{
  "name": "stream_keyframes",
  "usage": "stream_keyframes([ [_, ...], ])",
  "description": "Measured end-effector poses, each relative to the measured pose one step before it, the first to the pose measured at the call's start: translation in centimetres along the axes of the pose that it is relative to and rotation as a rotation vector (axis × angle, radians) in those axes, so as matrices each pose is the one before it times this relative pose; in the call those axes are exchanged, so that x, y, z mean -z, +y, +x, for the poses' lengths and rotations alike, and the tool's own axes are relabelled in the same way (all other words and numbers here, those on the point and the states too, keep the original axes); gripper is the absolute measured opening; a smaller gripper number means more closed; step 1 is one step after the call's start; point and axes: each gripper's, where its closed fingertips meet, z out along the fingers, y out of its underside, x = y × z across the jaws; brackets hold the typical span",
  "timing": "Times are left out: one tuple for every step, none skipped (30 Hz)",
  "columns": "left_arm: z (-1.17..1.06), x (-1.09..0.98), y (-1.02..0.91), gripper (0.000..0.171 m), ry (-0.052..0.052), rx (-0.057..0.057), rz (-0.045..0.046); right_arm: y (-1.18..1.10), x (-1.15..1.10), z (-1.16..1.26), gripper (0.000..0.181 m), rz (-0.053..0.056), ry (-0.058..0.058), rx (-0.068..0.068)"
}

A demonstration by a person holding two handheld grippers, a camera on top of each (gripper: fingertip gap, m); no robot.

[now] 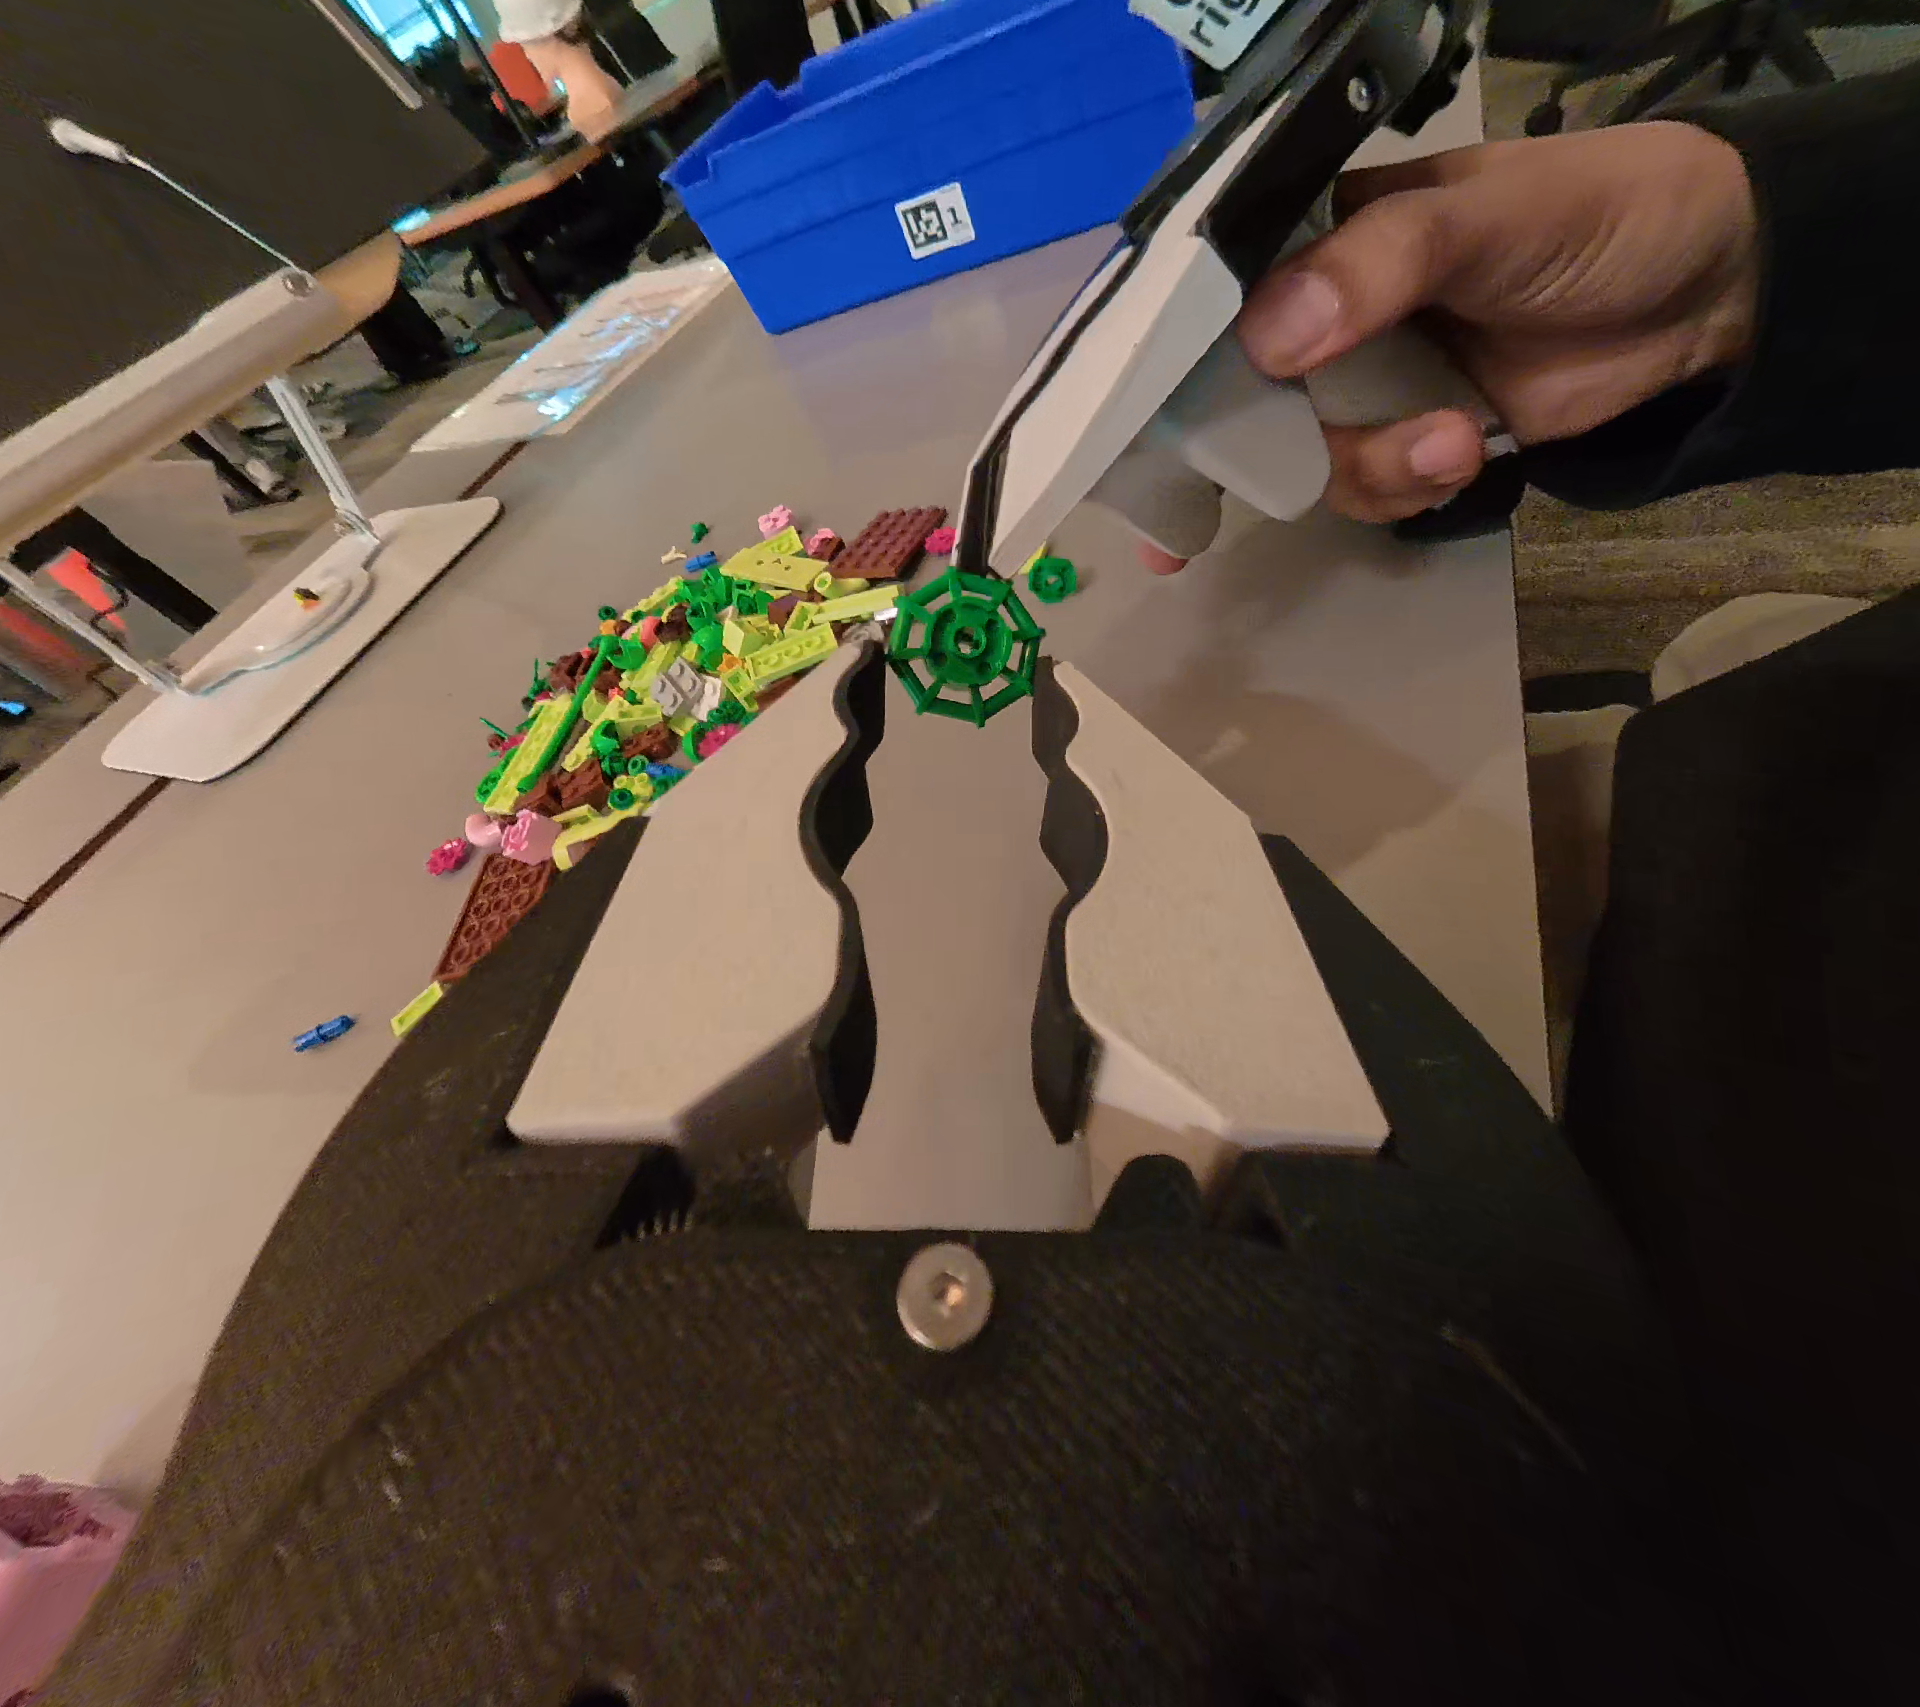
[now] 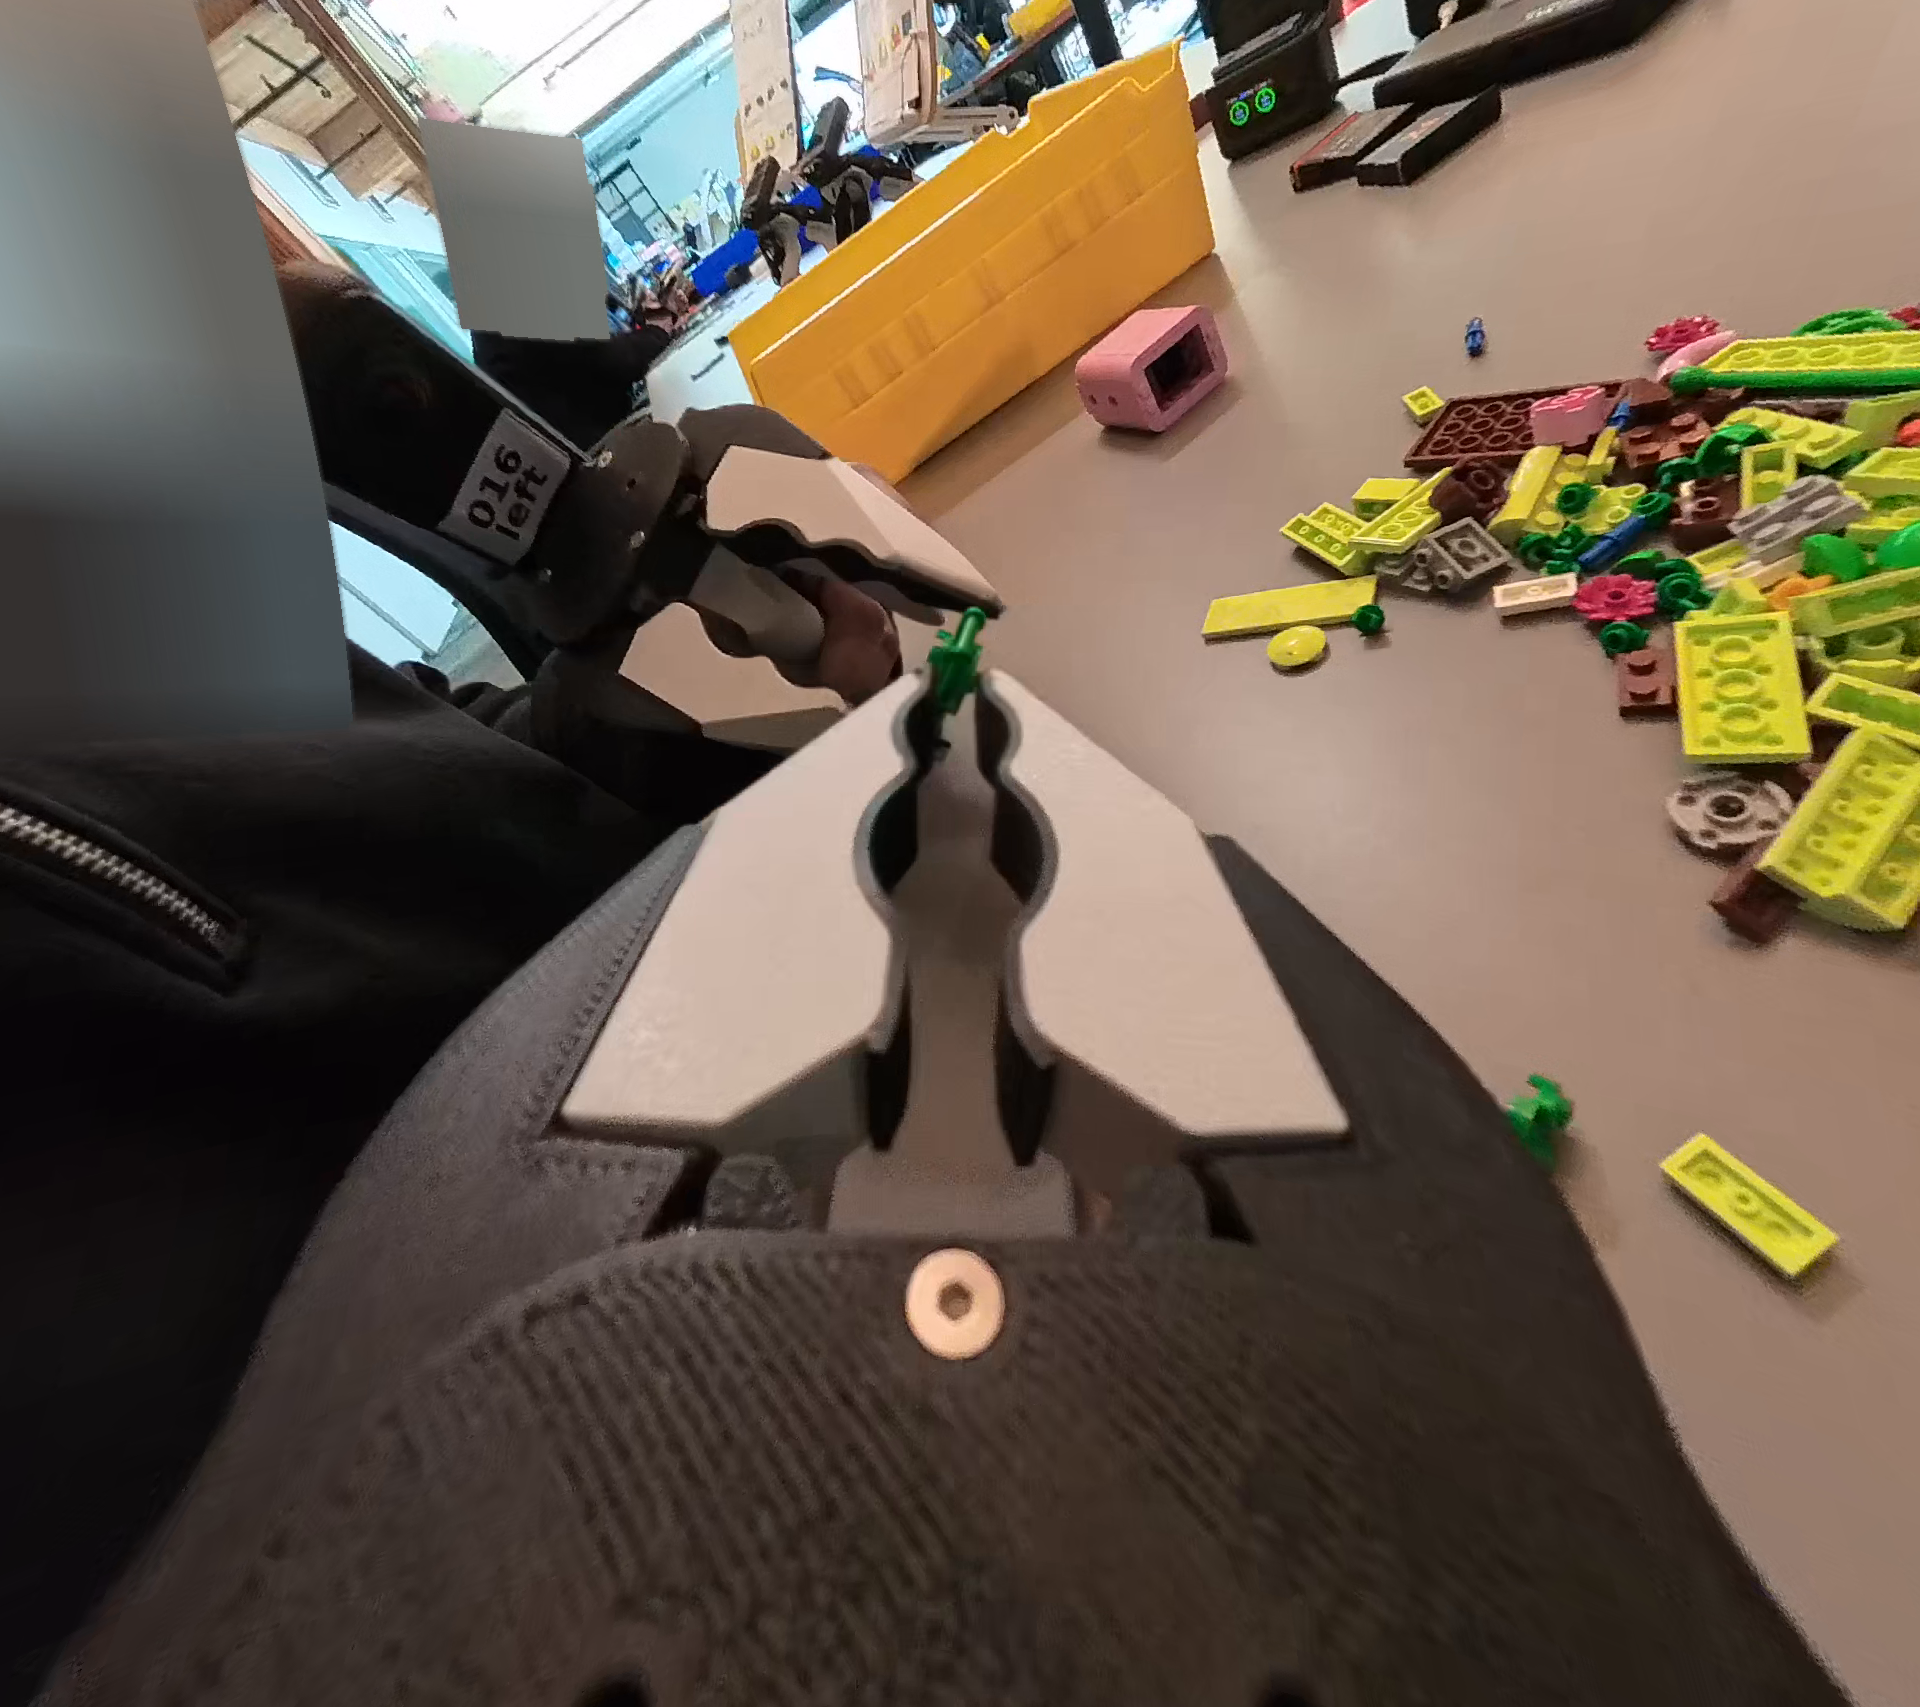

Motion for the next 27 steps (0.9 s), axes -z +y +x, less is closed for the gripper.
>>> stream_keyframes([
  [0.031, 0.015, -0.081, 0.027, -0.0035, -0.0076, 0.00567, -0.023, 0.028, -0.092, 0.007, 0.0029, -0.0088, -0.0040],
  [0.078, -0.036, -0.004, 0.027, 0.0000, -0.0087, -0.00017, 0.013, -0.025, -0.234, 0.006, 0.0006, -0.0175, -0.0065],
  [0.089, -0.042, -0.056, 0.027, -0.0005, -0.0081, 0.00249, -0.013, -0.085, -0.263, 0.007, 0.0053, -0.0203, -0.0113],
  [0.009, 0.016, -0.123, 0.027, -0.0040, -0.0062, 0.00876, -0.035, -0.088, -0.097, 0.004, 0.0074, -0.0101, -0.0146],
  [-0.005, 0.001, -0.036, 0.027, 0.0001, -0.0009, 0.00299, -0.019, 0.015, 0.057, 0.000, 0.0042, -0.0011, -0.0107],
  [0.008, -0.059, 0.072, 0.027, 0.0058, 0.0067, -0.00595, 0.039, 0.049, 0.115, 0.000, -0.0039, 0.0017, -0.0088],
  [-0.003, -0.113, 0.144, 0.026, 0.0041, 0.0123, -0.01421, 0.072, 0.007, 0.147, 0.000, -0.0064, 0.0061, -0.0043],
  [0.076, -0.135, 0.122, 0.023, 0.0074, 0.0123, -0.01340, 0.016, -0.018, 0.096, 0.000, -0.0020, 0.0079, 0.0038],
  [-0.100, -0.103, -0.025, 0.023, -0.0036, 0.0162, -0.00279, -0.035, -0.030, 0.034, 0.000, -0.0005, 0.0106, 0.0170],
  [-0.064, -0.098, 0.013, 0.024, -0.0017, 0.0129, -0.00518, -0.046, -0.037, 0.023, 0.000, -0.0020, 0.0188, 0.0317],
  [-0.049, -0.110, 0.106, 0.024, -0.0017, 0.0041, -0.00917, 0.034, -0.065, 0.076, 0.000, -0.0085, 0.0265, 0.0394],
  [-0.016, -0.117, 0.127, 0.026, -0.0025, -0.0012, -0.01084, 0.128, -0.127, 0.094, 0.000, -0.0150, 0.0313, 0.0416],
  [0.000, -0.101, 0.098, 0.030, -0.0026, -0.0029, -0.00899, 0.133, -0.128, 0.131, 0.000, -0.0157, 0.0371, 0.0464],
  [-0.102, -0.096, 0.111, 0.035, -0.0089, 0.0012, -0.00973, 0.178, -0.135, 0.134, 0.000, -0.0191, 0.0403, 0.0556],
  [0.048, -0.080, 0.152, 0.040, 0.0039, 0.0079, -0.01360, 0.286, -0.124, 0.201, 0.000, -0.0272, 0.0453, 0.0647],
  [0.084, -0.056, 0.286, 0.044, 0.0144, 0.0183, -0.02178, 0.397, -0.087, 0.247, 0.000, -0.0335, 0.0483, 0.0778],
  [0.006, 0.015, 0.323, 0.046, 0.0184, 0.0277, -0.02154, 0.536, -0.113, 0.102, 0.000, -0.0399, 0.0363, 0.0840],
  [-0.059, 0.122, 0.264, 0.048, 0.0224, 0.0402, -0.01454, 0.750, -0.173, -0.152, 0.000, -0.0513, 0.0161, 0.0827],
  [0.200, 0.168, 0.272, 0.048, 0.0467, 0.0557, -0.01483, 0.923, -0.216, -0.228, 0.000, -0.0603, 0.0098, 0.0781],
  [0.381, 0.150, 0.250, 0.047, 0.0625, 0.0715, -0.01387, 0.882, -0.199, -0.218, 0.000, -0.0565, 0.0124, 0.0721],
  [0.330, 0.078, 0.272, 0.049, 0.0596, 0.0785, -0.01403, 0.705, -0.180, -0.396, 0.000, -0.0445, 0.0004, 0.0673],
  [0.254, 0.004, 0.347, 0.050, 0.0519, 0.0686, -0.01825, 0.537, -0.164, -0.469, 0.000, -0.0341, -0.0045, 0.0605],
  [0.297, -0.037, 0.403, 0.050, 0.0484, 0.0525, -0.02207, 0.402, -0.129, -0.396, 0.000, -0.0274, -0.0008, 0.0544],
  [0.322, -0.107, 0.405, 0.050, 0.0423, 0.0367, -0.02386, 0.214, -0.056, -0.378, 0.000, -0.0141, 0.0004, 0.0517],
  [0.235, -0.148, 0.383, 0.050, 0.0280, 0.0202, -0.02453, 0.101, 0.002, -0.240, 0.000, -0.0057, 0.0072, 0.0474],
  [0.057, -0.168, 0.257, 0.048, 0.0081, 0.0065, -0.01997, 0.065, 0.057, -0.312, 0.000, -0.0019, 0.0002, 0.0413],
  [0.000, -0.168, 0.161, 0.048, -0.0024, -0.0041, -0.01456, 0.027, 0.069, -0.360, 0.000, 0.0029, -0.0073, 0.0293],
])
